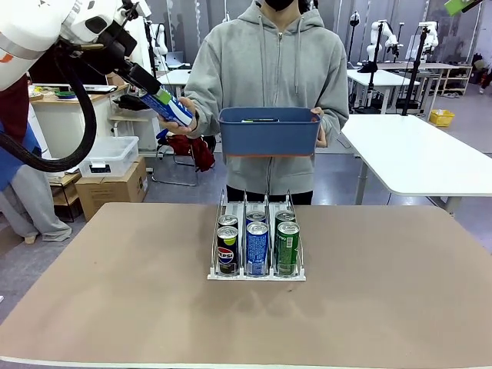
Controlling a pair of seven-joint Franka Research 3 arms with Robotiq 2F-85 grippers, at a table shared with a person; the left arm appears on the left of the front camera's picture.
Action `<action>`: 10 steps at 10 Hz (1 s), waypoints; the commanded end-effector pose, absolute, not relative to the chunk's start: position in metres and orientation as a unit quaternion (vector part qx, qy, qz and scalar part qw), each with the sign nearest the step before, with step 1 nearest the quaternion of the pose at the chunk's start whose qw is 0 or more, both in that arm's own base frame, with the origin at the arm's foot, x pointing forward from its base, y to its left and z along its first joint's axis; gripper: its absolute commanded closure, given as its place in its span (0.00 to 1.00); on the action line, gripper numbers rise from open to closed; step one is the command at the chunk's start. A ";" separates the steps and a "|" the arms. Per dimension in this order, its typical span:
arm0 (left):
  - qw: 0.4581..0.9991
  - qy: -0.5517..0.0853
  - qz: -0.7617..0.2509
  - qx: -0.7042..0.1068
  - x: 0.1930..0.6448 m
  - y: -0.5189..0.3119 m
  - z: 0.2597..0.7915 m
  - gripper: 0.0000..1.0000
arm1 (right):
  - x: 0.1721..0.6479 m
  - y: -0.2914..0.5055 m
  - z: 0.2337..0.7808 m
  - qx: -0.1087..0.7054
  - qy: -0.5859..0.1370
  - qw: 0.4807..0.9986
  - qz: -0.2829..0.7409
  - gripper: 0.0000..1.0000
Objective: Fill the beverage cans into the dispenser.
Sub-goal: Pick up the Ionic drink handed by the human.
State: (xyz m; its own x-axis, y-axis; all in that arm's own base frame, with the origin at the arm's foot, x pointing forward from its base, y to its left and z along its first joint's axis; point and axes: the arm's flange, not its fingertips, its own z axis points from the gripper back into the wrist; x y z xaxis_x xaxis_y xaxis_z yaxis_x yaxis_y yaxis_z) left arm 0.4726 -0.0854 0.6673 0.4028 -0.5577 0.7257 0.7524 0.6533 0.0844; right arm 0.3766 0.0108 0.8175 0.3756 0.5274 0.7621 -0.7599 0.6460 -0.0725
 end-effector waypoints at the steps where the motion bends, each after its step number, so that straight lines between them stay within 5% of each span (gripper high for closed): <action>1: 0.826 -0.373 -0.401 -0.132 0.471 -0.087 0.667 0.00 | 0.375 0.011 0.816 0.148 -0.395 0.816 0.395 0.00; 2: 0.826 -0.373 -0.401 -0.132 0.471 -0.087 0.667 0.00 | 0.375 0.011 0.816 0.148 -0.395 0.816 0.395 0.00; 3: 0.828 -0.377 -0.396 -0.128 0.473 -0.086 0.667 0.14 | 0.375 0.011 0.816 0.148 -0.395 0.816 0.395 0.00; 4: 0.837 -0.368 -0.386 -0.127 0.470 -0.086 0.666 0.57 | 0.375 0.011 0.816 0.148 -0.395 0.816 0.395 0.00; 5: 0.841 -0.364 -0.380 -0.124 0.470 -0.084 0.664 0.72 | 0.375 0.011 0.816 0.148 -0.395 0.816 0.395 0.00; 6: 0.843 -0.363 -0.376 -0.123 0.469 -0.083 0.664 1.00 | 0.375 0.011 0.816 0.148 -0.395 0.816 0.395 0.00; 10: 0.851 -0.355 -0.370 -0.112 0.470 -0.080 0.663 1.00 | 0.375 0.011 0.816 0.148 -0.395 0.816 0.395 0.00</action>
State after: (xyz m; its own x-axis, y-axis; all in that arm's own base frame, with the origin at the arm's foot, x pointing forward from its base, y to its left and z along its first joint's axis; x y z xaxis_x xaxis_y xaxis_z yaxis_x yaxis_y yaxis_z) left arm 0.4725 -0.0826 0.6654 0.4558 -0.5388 0.7085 0.7183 0.6928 0.0647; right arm 0.3766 0.0108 0.8175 0.3756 0.5274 0.7621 -0.7599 0.6460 -0.0725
